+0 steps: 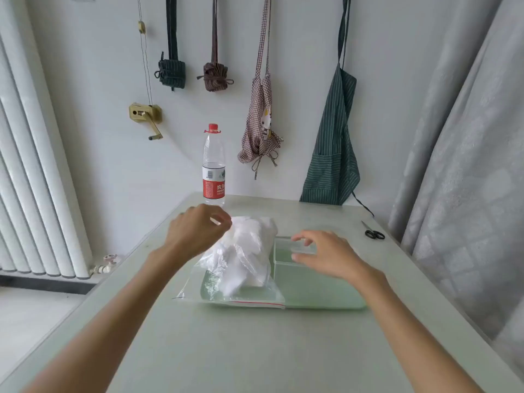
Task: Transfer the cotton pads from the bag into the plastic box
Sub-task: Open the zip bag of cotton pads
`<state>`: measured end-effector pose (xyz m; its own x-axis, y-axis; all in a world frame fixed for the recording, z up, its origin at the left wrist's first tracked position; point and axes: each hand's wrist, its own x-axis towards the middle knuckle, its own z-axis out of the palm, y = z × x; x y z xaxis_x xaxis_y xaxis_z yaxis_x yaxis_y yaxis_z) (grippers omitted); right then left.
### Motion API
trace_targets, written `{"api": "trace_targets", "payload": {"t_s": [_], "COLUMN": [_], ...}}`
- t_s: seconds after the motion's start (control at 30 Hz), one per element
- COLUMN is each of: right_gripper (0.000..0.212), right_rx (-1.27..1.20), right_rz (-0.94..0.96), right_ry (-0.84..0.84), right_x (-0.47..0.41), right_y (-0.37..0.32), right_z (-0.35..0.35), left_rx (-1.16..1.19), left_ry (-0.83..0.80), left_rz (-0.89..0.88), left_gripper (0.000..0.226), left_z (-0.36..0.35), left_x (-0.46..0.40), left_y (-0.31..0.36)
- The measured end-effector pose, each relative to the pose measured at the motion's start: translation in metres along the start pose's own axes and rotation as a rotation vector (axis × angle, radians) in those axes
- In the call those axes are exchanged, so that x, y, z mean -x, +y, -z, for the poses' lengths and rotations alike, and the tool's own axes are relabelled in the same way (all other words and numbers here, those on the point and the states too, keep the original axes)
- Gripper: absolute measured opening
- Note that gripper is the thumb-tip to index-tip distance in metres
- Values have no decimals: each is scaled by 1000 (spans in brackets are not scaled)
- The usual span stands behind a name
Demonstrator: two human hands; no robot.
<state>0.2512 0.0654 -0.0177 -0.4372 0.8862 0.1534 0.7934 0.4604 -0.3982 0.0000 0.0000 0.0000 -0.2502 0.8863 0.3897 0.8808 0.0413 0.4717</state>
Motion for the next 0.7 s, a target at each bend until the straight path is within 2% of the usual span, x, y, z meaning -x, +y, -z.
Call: {"api": "trace_targets", "payload": {"t_s": [0.07,0.13,0.2,0.27,0.4,0.7], "right_gripper": [56,60,54,46,32,32], "right_rx": [199,263,257,266,239,240], "right_rz": [-36,-44,-2,73,120,118], "right_ry": [-41,-14,118,311,393,491], "right_x": [7,14,16,9,-15,-73], "right_y": [10,26,35,48,70,93], "right_z": [-18,-51,-74,-89,-106,-110], "left_rx": [-27,-66,-86,-104,-38,68], "left_ry": [-73,-200,-275,-266,-191,-46], "left_rz": [54,90,109,122,147,188], "left_gripper": [24,46,66,75,75,65], "left_z": [-16,-45,-69,-90,-112,-149], "left_x": [5,12,19,19,5,-47], "left_y": [-6,-19,-28,-39,-47,-44]}}
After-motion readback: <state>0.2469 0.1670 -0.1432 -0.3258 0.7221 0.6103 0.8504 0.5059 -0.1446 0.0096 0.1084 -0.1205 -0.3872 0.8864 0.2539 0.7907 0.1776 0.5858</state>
